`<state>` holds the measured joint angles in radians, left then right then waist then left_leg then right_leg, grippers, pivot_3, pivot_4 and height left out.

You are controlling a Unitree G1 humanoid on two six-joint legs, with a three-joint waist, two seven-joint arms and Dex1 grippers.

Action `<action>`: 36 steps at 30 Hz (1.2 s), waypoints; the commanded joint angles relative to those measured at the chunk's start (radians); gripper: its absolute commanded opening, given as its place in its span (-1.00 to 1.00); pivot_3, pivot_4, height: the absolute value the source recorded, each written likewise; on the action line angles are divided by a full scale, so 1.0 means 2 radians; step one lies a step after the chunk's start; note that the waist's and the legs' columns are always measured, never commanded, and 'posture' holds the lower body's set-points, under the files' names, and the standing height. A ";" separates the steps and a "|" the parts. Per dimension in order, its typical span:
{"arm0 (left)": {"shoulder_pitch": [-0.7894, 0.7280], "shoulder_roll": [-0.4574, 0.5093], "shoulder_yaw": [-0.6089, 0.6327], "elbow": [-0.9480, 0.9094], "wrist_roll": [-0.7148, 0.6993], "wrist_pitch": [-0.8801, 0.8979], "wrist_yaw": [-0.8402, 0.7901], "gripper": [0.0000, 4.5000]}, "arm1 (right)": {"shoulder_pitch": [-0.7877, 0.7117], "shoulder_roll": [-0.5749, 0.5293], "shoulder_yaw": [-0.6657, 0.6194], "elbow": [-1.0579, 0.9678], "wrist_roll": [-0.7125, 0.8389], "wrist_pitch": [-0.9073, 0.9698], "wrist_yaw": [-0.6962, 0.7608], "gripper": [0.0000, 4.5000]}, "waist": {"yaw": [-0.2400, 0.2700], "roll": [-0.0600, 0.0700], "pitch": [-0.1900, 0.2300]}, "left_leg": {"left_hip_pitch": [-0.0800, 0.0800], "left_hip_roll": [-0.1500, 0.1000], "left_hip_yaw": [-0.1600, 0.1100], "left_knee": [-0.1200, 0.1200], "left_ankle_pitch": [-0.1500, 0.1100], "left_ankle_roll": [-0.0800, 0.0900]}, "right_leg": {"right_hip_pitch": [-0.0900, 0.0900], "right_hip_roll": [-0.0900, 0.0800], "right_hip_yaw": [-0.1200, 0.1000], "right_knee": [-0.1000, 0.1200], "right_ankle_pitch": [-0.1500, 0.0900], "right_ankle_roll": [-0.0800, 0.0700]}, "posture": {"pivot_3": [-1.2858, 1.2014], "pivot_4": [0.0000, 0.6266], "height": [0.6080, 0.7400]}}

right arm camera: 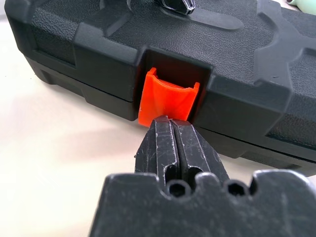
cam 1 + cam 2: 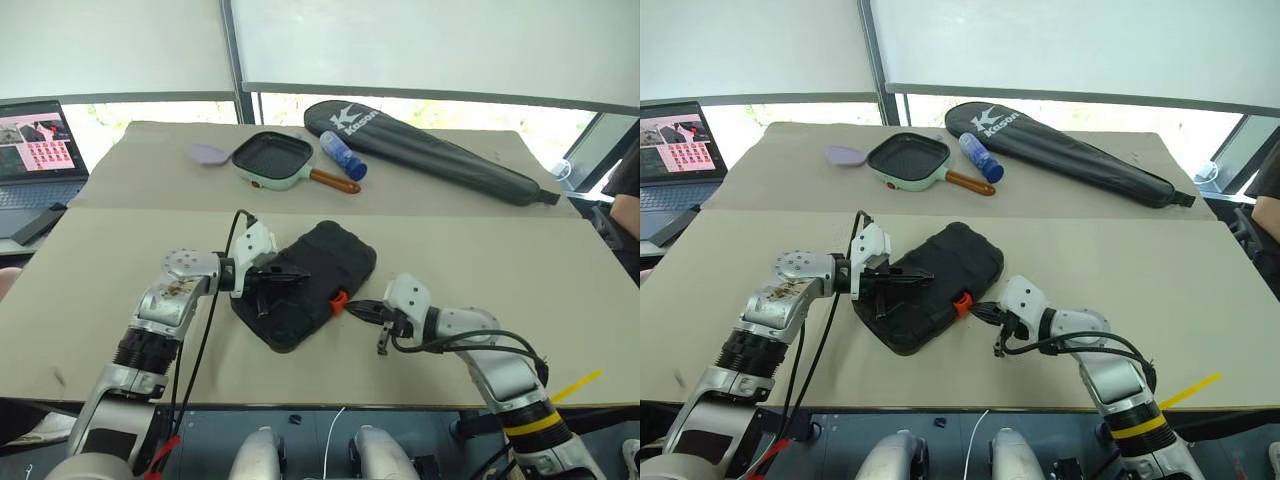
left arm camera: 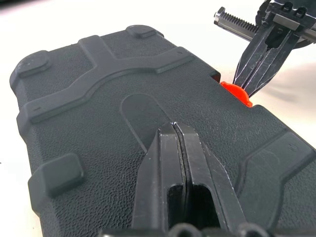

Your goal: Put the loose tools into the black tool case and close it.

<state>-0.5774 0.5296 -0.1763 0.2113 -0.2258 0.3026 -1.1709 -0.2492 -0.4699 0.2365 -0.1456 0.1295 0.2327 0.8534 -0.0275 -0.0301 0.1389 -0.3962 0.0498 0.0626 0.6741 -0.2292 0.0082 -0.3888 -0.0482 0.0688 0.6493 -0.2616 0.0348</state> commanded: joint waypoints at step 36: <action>0.067 0.003 0.001 -0.019 -0.010 0.006 0.002 -0.88 | -0.055 0.011 -0.005 0.010 0.010 -0.003 0.022 -1.00 | -0.010 0.000 -0.001 | 0.002 0.001 -0.001 -0.004 0.000 0.000 | -0.001 0.002 0.002 -0.001 -0.001 -0.001 | 0.03 -0.52 1.00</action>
<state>-0.5269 0.5435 -0.1608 0.1537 -0.2399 0.3310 -1.1541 -0.3578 -0.4380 0.2937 -0.0337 0.0978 0.2576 0.8927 -0.0476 -0.0293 0.1374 -0.3918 0.0515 0.0611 0.6654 -0.2292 0.0082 -0.3906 -0.0441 0.0733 0.6477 -0.2629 0.0323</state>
